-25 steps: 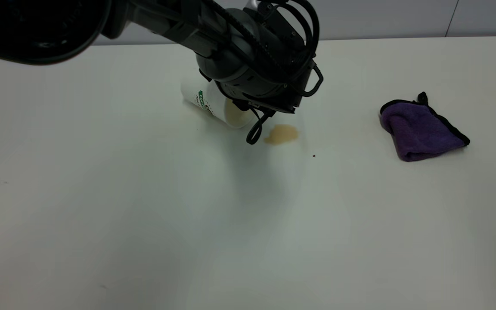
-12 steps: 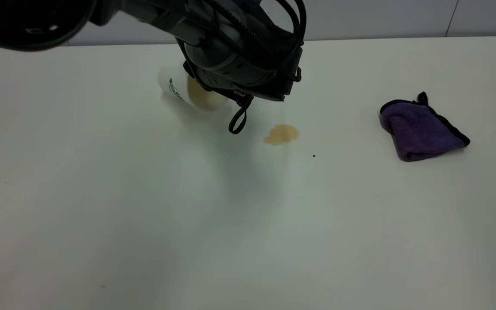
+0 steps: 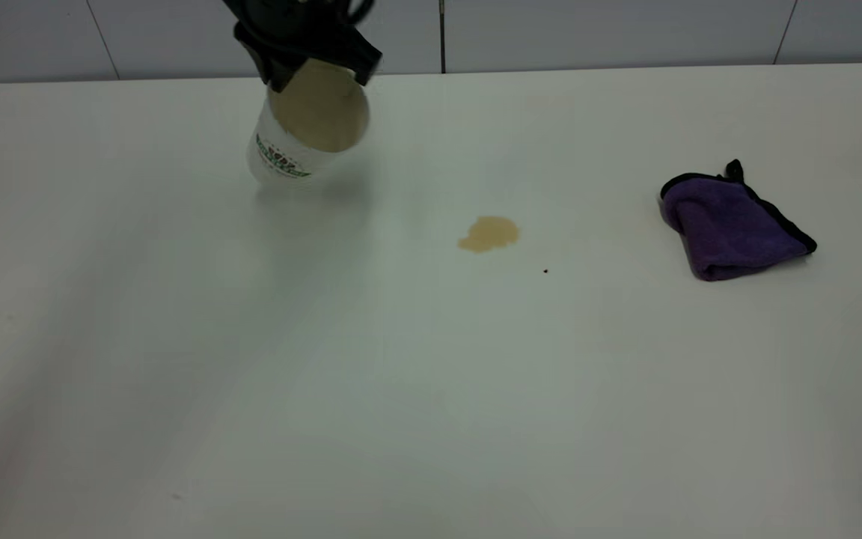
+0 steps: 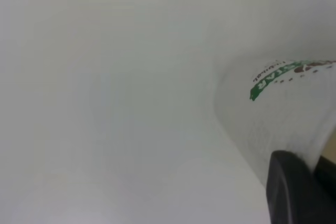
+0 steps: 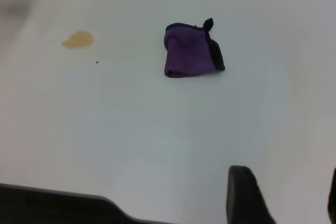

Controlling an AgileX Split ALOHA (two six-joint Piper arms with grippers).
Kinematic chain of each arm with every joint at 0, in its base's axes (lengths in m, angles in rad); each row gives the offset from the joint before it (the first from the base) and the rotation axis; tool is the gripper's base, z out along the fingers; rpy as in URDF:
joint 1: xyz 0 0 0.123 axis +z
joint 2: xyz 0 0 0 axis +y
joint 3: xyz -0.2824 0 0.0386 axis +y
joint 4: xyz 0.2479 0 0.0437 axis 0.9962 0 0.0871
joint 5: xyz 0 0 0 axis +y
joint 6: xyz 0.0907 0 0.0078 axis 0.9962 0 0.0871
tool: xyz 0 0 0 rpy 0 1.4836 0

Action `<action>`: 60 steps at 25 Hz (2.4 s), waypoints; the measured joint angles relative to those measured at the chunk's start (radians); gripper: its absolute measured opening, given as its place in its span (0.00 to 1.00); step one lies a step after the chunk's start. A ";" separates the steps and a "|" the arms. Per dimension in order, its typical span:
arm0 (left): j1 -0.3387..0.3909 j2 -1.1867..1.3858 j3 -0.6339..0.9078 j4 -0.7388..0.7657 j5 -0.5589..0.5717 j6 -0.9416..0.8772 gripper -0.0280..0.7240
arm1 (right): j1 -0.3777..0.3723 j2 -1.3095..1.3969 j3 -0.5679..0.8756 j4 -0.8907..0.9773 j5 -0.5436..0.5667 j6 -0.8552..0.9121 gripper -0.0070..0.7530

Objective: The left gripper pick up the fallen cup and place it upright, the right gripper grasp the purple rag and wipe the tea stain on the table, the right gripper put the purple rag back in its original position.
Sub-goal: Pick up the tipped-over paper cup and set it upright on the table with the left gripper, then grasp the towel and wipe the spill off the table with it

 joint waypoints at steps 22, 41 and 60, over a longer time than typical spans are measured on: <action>0.254 0.040 -0.004 -0.727 -0.011 0.587 0.02 | 0.000 0.000 0.000 0.000 0.000 0.000 0.56; 0.255 0.024 -0.069 -0.733 0.011 0.505 0.60 | 0.000 0.000 0.000 0.000 0.000 0.000 0.56; 0.255 -0.507 -0.070 -0.731 0.370 0.459 0.70 | 0.000 0.000 0.000 0.000 0.000 0.000 0.56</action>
